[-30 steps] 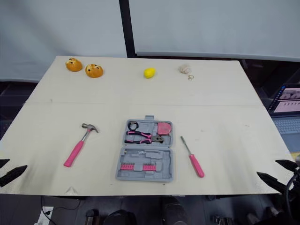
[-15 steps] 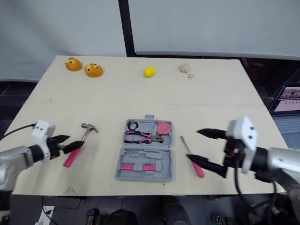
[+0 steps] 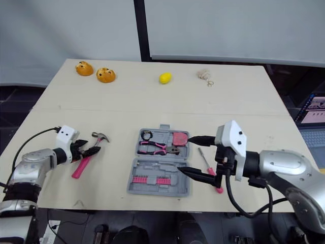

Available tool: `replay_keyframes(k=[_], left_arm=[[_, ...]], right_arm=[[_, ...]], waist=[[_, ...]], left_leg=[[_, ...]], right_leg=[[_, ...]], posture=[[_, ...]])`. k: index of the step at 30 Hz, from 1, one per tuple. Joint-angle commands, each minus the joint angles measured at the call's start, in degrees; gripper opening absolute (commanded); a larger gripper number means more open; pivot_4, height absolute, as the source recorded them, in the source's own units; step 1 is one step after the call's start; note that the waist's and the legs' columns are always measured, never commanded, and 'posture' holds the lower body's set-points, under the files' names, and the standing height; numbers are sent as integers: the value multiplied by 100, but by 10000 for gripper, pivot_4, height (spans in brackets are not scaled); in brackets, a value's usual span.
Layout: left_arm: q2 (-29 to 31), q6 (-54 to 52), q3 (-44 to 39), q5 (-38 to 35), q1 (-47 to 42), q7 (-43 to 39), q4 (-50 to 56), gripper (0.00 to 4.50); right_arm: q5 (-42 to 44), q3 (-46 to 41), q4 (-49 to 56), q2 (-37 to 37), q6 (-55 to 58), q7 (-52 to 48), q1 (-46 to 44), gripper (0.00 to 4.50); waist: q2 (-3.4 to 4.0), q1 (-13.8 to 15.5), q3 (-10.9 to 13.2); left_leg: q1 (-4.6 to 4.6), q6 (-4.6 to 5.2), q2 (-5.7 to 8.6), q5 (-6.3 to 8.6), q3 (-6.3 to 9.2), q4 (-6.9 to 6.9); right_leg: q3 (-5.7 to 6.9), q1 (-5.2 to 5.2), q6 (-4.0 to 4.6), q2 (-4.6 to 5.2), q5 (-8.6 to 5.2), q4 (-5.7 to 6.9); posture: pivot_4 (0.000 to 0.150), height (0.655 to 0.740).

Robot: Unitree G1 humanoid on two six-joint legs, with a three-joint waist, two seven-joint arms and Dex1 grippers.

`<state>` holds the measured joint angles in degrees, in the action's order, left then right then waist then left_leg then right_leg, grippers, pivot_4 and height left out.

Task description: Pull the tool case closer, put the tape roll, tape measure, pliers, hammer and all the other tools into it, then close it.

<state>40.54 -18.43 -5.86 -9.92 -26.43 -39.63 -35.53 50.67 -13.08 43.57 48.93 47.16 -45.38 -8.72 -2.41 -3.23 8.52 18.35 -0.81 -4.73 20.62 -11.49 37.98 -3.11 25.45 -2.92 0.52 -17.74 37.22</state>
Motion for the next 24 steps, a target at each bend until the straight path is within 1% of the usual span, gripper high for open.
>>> replay_keyframes(k=[1, 8, 10, 11, 12, 13, 23, 24], left_arm=[[-116, 240, 123, 186, -184, -23, -283, 36727], [-331, 446, 147, 304, -322, -43, -449, 36727], [-381, 450, 130, 334, -346, 5, -464, 31279], [-404, 435, 126, 349, -363, 22, -476, 27574], [-425, 415, 134, 367, -381, 20, -487, 22757], [-450, 378, 154, 393, -407, 19, -512, 19793], [-576, 525, 218, 573, -596, 137, -839, 19793], [-581, 590, 196, 571, -591, 161, -843, 16974]], right_arm=[[29, -85, 135, -17, -143, 130, 69, 45000], [25, -175, 130, 75, -201, 182, 204, 45000], [47, -191, 133, 80, -206, 204, 221, 45000], [52, -196, 136, 81, -209, 208, 231, 45000], [60, -198, 144, 80, -207, 216, 239, 45000], [71, -200, 152, 77, -201, 228, 245, 45000], [179, -290, 192, 105, -175, 296, 319, 45000], [179, -304, 192, 116, -178, 296, 331, 45000]], waist=[[-1, 12, -1], [-1, 79, -1], [-1, 105, -1], [-1, 123, -1], [-1, 134, -1], [-1, 146, -1], [-1, 167, -1], [-1, 166, -1]], left_leg=[[-1, 1, 2, 0, 0, 1], [-1, 5, 4, -1, 2, 7], [-1, 6, 4, -1, 2, 8], [-1, 7, 4, 0, 1, 8], [0, 7, 4, 0, 1, 8], [0, 7, 4, 0, 1, 8], [-2, 10, 6, -1, 4, 13], [-2, 10, 6, -1, 5, 12]], right_leg=[[-1, -1, 0, 2, 0, 3], [-1, -1, -1, 4, 1, 12], [-2, -1, -2, 4, 1, 13], [-2, -1, -2, 4, 1, 12], [-2, -1, -2, 4, 1, 12], [-2, -1, -2, 4, 1, 12], [-1, -3, -3, 6, 2, 18], [-1, -3, -3, 6, 2, 18]], posture=[[1500, 7400], [1500, 7400], [1500, 7400], [1500, 7400], [1500, 7400], [1500, 7400], [1500, 7400], [1500, 7400]])
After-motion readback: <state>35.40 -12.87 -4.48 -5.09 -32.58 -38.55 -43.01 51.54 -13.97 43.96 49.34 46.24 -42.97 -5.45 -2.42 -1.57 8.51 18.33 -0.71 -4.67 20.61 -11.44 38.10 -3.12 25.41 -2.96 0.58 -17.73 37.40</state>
